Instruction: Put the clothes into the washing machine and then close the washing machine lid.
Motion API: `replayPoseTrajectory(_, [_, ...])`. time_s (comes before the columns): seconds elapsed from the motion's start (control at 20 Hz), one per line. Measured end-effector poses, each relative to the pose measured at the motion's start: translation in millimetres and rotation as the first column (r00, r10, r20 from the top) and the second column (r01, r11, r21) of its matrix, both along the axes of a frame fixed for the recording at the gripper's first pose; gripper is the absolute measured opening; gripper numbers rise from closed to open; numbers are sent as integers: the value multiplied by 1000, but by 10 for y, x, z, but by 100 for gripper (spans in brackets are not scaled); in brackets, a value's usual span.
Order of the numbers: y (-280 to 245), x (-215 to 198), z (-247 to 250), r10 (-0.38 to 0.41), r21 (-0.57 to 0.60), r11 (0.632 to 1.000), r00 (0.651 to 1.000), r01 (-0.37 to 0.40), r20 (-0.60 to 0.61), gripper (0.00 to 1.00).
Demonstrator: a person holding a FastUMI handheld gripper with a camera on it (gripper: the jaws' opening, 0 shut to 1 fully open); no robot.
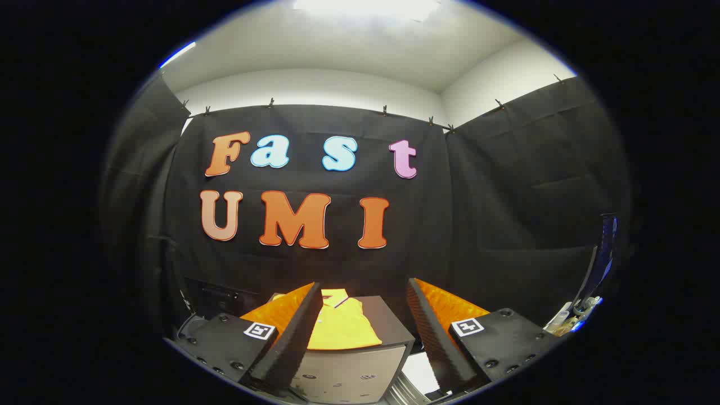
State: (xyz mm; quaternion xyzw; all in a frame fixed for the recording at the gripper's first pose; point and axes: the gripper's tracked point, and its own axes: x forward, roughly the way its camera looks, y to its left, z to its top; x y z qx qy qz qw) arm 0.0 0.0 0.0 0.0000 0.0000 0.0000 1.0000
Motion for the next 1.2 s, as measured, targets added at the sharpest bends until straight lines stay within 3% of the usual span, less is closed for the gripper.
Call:
replayPoseTrajectory(0.6, [430, 114, 69, 83, 31, 996, 997, -83, 11, 98])
replayPoseTrajectory(1.2, [501, 128, 107, 73, 23, 997, 997, -74, 27, 98])
